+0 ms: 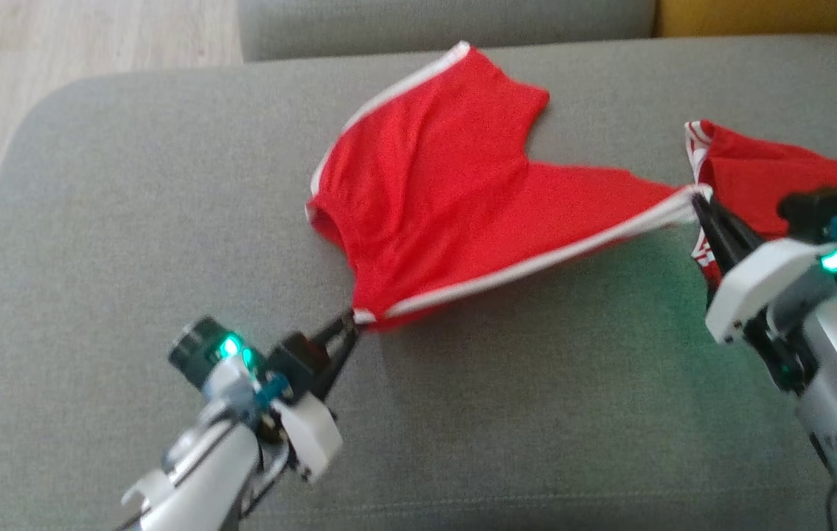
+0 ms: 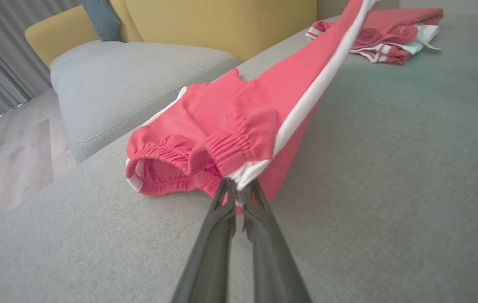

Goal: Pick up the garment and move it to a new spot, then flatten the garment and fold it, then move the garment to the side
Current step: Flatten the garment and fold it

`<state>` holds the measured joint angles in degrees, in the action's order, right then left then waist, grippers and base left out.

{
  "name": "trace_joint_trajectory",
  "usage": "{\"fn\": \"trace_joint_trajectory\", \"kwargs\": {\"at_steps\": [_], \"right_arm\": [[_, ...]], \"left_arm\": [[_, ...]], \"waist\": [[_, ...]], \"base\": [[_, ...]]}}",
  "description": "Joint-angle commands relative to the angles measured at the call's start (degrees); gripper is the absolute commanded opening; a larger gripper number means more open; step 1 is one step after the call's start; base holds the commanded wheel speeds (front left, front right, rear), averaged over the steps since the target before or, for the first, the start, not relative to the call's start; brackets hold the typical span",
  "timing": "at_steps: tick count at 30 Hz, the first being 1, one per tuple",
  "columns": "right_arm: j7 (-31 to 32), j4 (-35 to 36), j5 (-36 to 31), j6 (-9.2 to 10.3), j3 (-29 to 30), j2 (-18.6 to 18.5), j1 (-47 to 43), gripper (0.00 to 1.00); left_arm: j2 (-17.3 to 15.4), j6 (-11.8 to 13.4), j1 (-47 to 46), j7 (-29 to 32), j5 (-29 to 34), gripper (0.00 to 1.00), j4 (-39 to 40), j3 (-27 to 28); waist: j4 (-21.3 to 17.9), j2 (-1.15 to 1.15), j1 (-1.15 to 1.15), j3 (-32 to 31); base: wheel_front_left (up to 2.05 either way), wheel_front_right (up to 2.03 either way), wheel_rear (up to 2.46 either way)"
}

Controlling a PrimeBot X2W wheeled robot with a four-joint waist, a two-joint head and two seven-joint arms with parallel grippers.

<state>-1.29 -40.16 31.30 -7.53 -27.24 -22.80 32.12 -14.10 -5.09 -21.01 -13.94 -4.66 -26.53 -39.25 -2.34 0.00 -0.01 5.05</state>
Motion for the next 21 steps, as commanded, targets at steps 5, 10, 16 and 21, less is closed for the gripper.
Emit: {"fn": "trace_joint_trajectory", "kwargs": {"at_steps": [5, 10, 16, 21], "right_arm": [[4.86, 7.86, 0.49, 0.04, 3.03, -3.8, -5.72, 0.0], [8.84, 13.36, 0.2, 0.04, 6.26, -5.49, -11.24, 0.0], [15.29, 23.17, -1.0, 0.04, 12.13, -7.09, -19.54, 0.0], [19.89, 32.1, -3.84, 0.04, 17.57, -6.55, -21.24, 0.0]], "left_arm": [[-2.84, 0.13, 2.4, 2.13, -0.63, 0.0, 6.08, 0.57], [-3.77, 0.26, 5.94, 4.13, -0.9, 0.0, 9.89, -0.79], [-4.88, 0.46, 9.84, 6.92, -1.13, 0.0, 15.53, -2.68], [-4.79, 1.24, 9.03, 8.13, -1.48, 0.0, 18.44, -2.33]], "waist": [[-0.14, 0.0, 0.01, -2.64], [0.04, 0.0, 0.01, -3.98], [0.65, 0.0, 0.01, -4.44], [2.05, 0.0, 0.01, -2.71]], "base": [[0.0, 0.0, 0.0], [0.0, 0.0, 0.0], [0.0, 0.0, 0.0], [0.0, 0.0, 0.0]]}}
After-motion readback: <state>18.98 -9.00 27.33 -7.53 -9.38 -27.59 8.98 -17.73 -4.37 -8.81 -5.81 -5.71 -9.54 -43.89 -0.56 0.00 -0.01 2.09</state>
